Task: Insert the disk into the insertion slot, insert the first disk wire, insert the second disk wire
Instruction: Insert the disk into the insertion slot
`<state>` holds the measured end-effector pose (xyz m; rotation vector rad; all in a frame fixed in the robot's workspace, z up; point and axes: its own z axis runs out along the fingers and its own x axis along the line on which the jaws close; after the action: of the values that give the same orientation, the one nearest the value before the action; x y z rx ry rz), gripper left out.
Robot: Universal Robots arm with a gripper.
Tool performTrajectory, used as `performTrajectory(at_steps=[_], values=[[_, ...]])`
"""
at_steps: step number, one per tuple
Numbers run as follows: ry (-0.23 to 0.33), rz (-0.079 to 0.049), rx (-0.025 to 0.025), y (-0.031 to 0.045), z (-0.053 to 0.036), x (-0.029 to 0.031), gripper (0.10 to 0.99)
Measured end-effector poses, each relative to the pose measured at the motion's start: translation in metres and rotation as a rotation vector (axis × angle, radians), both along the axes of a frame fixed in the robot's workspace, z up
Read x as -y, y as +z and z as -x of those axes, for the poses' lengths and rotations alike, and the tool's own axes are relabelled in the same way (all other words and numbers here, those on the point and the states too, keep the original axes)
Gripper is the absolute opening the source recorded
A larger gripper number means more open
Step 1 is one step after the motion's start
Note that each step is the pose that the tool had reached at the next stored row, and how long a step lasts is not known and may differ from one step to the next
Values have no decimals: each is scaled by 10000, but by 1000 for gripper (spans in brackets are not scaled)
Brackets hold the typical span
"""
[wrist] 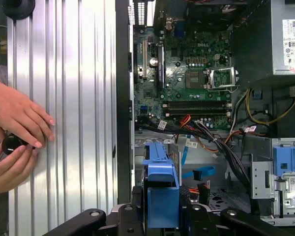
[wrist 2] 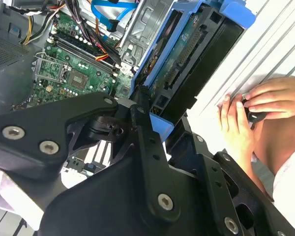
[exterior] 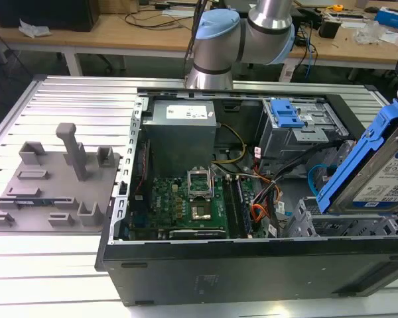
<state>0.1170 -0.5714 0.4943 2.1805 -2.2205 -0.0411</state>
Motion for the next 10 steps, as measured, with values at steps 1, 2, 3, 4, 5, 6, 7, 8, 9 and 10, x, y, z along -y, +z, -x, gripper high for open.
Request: performTrajectory(at_steps=[1, 2, 3, 4, 5, 6, 7, 8, 9, 10], values=[[0, -32, 0, -1, 0, 0, 365], [0, -60, 0, -2, 0, 0, 365], [0, -88, 0, -1, 0, 0, 365], [0, -122, 0, -1, 0, 0, 365], [0, -170, 1, -2, 0, 0, 365], [0, -283, 2, -1, 0, 0, 365], [0, -319, 2, -1, 0, 0, 365], [0, -322, 2, -2, 0, 0, 365], [0, -322, 2, -2, 0, 0, 365], [0, -324, 3, -2, 0, 0, 365]])
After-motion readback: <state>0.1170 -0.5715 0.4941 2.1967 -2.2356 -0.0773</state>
